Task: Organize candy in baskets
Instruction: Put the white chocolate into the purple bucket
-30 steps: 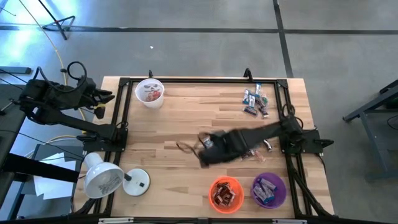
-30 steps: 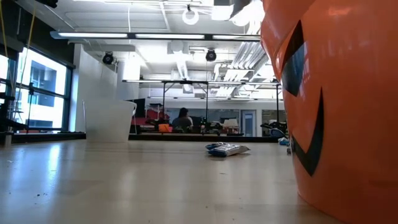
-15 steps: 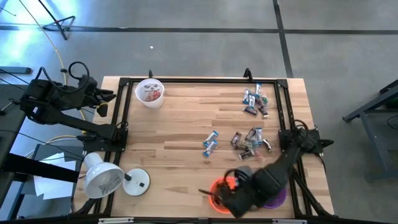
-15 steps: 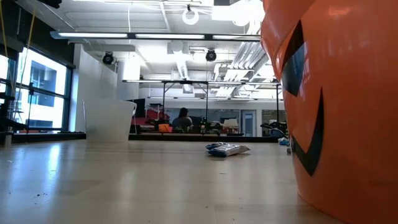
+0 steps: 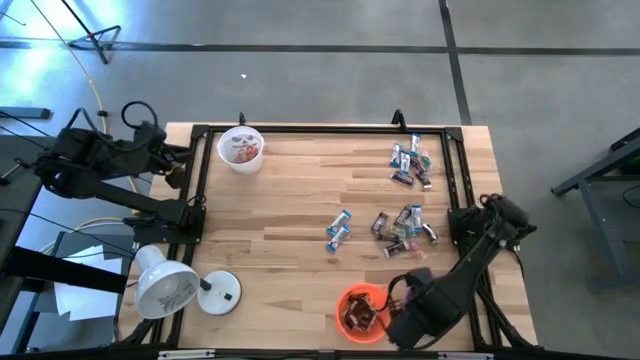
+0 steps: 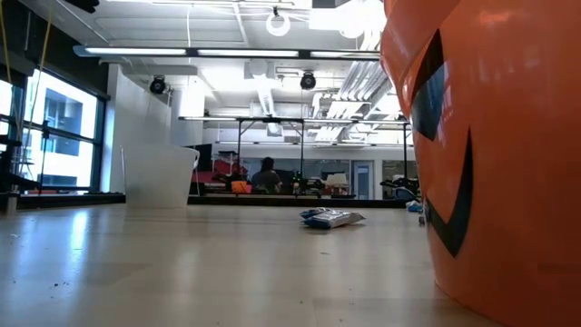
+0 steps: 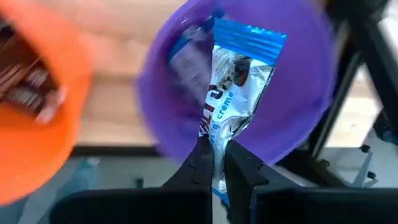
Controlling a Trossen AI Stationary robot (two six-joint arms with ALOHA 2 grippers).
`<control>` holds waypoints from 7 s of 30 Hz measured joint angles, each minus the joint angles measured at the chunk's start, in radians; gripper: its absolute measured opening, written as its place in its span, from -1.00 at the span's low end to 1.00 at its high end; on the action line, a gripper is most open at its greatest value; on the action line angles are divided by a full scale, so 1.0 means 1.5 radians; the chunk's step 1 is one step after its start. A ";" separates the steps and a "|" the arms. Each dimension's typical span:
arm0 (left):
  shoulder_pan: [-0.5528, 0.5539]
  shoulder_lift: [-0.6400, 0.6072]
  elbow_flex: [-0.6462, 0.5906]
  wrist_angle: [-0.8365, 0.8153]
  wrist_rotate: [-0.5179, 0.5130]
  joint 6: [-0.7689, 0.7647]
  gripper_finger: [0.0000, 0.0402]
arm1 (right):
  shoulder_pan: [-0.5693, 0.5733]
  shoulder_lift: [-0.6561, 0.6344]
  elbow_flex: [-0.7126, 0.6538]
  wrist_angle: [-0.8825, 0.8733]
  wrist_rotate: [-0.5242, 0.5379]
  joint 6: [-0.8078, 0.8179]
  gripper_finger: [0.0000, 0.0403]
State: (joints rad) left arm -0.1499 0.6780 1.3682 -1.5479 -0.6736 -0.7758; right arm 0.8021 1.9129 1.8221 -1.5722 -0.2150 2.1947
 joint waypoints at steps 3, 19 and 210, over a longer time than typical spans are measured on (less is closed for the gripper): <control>0.000 0.012 0.000 0.000 0.011 0.000 -0.56 | 0.006 -0.046 -0.072 0.011 0.000 0.013 -0.97; 0.000 0.046 0.000 0.000 0.028 0.000 -0.56 | 0.016 -0.158 -0.271 0.176 0.002 0.013 -0.58; 0.000 -0.109 0.000 -0.015 -0.017 -0.059 -0.56 | 0.011 -0.237 -0.221 0.126 0.030 0.093 -0.97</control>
State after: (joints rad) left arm -0.1500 0.5140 1.3685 -1.5711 -0.6990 -0.8639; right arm 0.8189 1.5581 1.4910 -1.3828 -0.1696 2.3341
